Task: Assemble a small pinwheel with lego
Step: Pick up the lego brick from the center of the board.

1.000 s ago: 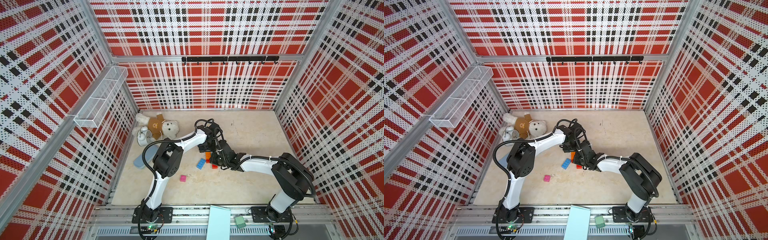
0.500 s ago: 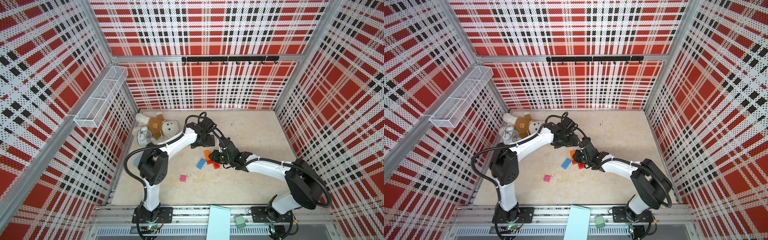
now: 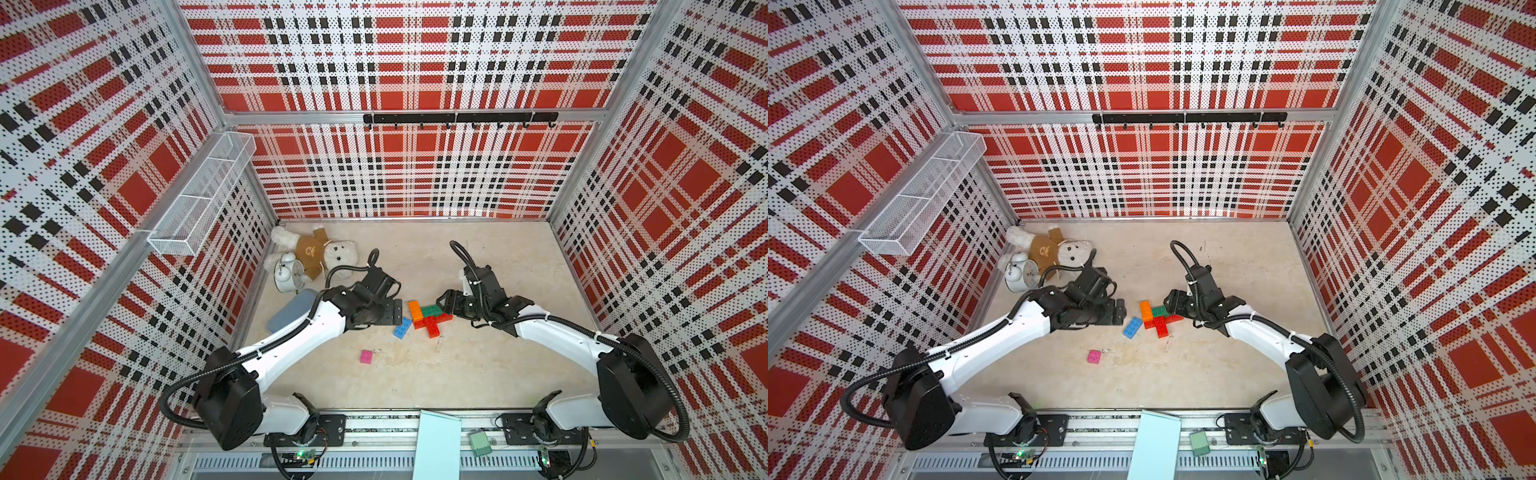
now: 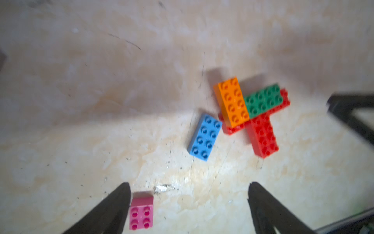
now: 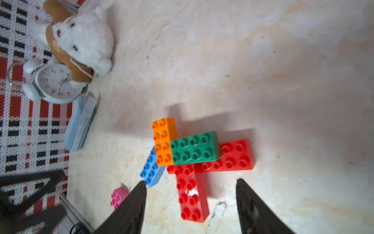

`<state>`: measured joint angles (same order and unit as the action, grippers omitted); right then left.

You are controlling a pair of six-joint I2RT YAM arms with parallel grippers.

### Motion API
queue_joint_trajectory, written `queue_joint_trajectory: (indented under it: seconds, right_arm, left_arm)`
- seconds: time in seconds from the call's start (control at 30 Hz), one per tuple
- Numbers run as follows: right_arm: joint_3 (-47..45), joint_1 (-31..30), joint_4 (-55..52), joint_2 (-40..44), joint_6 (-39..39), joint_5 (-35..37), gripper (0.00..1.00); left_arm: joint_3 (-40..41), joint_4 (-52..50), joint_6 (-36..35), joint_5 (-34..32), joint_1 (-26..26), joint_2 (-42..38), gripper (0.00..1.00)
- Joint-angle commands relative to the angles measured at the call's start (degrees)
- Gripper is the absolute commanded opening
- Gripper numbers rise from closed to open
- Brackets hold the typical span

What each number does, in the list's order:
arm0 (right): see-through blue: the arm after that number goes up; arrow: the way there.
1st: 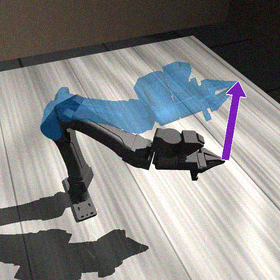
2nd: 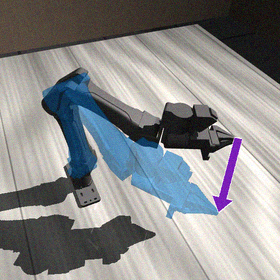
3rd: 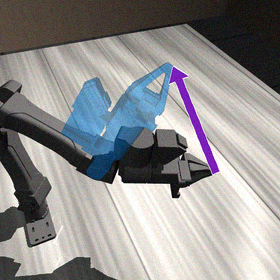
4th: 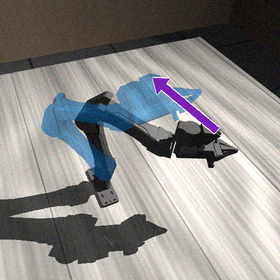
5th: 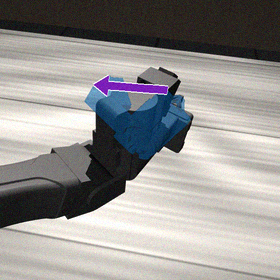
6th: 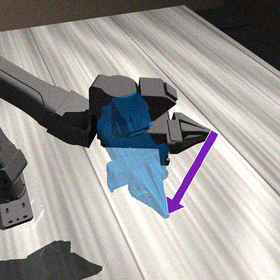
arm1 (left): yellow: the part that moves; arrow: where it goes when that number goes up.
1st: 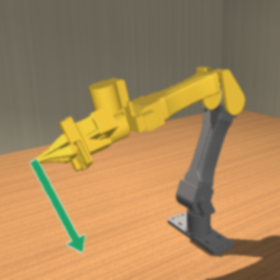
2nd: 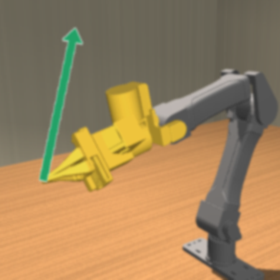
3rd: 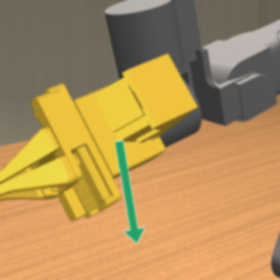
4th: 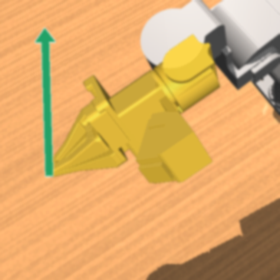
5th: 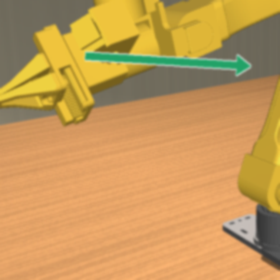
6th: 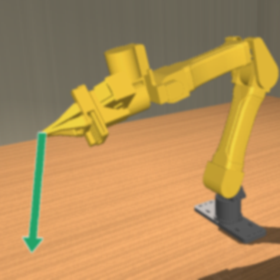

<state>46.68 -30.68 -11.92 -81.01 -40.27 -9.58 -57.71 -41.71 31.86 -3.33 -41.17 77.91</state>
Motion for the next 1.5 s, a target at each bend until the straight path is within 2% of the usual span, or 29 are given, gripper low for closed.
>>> queue_joint_trajectory:
  seconds: [0.0, 0.07, 0.1, 0.17, 0.27, 0.43, 0.7, 0.83, 1.13, 1.47]
  right_arm:
    - [1.1, 1.8, 0.0, -2.6, 4.1, -3.5, 0.79]
    - [2.1, 3.0, 0.4, -5.0, 4.3, -5.9, 0.79]
    - [2.4, 3.3, 0.7, -5.9, 4.2, -6.3, 0.79]
    - [2.8, 3.7, 0.9, -6.9, 4.1, -7.5, 0.79]
    - [2.6, 3.8, 1.1, -6.6, 3.9, -8.6, 0.78]
    - [1.4, 4.0, -0.4, -3.7, 3.9, -9.3, 0.80]
    - [-2.1, 4.7, 0.4, 2.2, 2.5, -13.7, 0.88]
    - [-2.4, 4.9, -0.8, 4.4, 2.4, -14.2, 0.88]
    - [-2.2, 5.0, -0.5, 5.6, 1.5, -16.5, 0.91]
    - [-2.5, 5.0, -0.7, 6.9, 0.7, -16.2, 0.91]
  left_arm:
    - [3.3, 5.0, -7.0, 1.8, -3.6, 0.6, 0.85]
    - [4.9, 9.1, -10.2, 0.6, -5.0, 1.7, 0.81]
    - [5.7, 11.7, -12.8, 1.4, -5.4, 2.4, 0.75]
    - [4.8, 13.3, -16.7, 0.3, -5.8, 4.7, 0.69]
    - [1.7, 11.5, -21.2, -1.4, -5.7, 9.1, 0.70]
    - [1.6, 12.8, -19.5, -4.1, -6.8, 13.4, 0.66]
    - [13.0, 31.9, -19.5, -7.5, -7.3, 9.2, 0.66]
    - [16.6, 35.6, -18.7, -8.2, -7.3, 9.2, 0.65]
    - [26.5, 50.5, -16.8, -6.9, -7.6, 7.4, 0.58]
    - [31.3, 59.8, -18.3, -7.1, -7.4, 8.9, 0.49]
